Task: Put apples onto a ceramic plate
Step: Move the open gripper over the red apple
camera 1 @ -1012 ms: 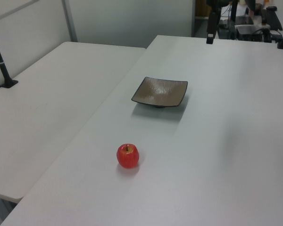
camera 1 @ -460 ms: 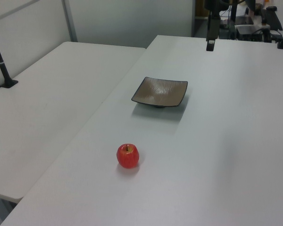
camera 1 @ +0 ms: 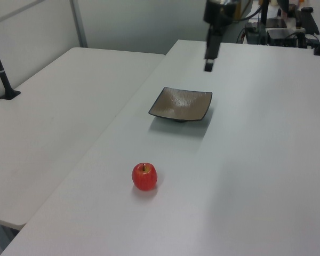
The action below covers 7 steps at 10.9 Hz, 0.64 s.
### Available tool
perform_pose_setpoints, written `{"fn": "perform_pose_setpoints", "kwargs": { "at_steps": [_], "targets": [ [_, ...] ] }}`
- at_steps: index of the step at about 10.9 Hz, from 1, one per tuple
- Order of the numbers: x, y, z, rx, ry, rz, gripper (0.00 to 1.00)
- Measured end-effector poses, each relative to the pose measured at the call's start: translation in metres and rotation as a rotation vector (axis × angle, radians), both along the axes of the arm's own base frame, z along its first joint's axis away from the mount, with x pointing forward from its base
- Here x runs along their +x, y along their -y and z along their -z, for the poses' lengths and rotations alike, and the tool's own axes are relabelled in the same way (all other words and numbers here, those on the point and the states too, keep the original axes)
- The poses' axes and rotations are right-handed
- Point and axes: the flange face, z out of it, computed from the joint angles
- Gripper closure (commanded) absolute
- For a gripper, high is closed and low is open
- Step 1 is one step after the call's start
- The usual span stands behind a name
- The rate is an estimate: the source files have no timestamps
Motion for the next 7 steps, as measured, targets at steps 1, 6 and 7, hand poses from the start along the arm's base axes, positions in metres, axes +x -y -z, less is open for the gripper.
{"fn": "perform_pose_setpoints", "kwargs": {
  "at_steps": [1,6,7],
  "targets": [
    [0.015,-0.009,0.009,0.013,0.028,-0.001,0.0],
    [0.058,-0.074,0.088,0.064,0.134,-0.047,0.0],
    [0.06,-0.084,0.099,0.071,0.145,-0.056,0.0]
  ]
}}
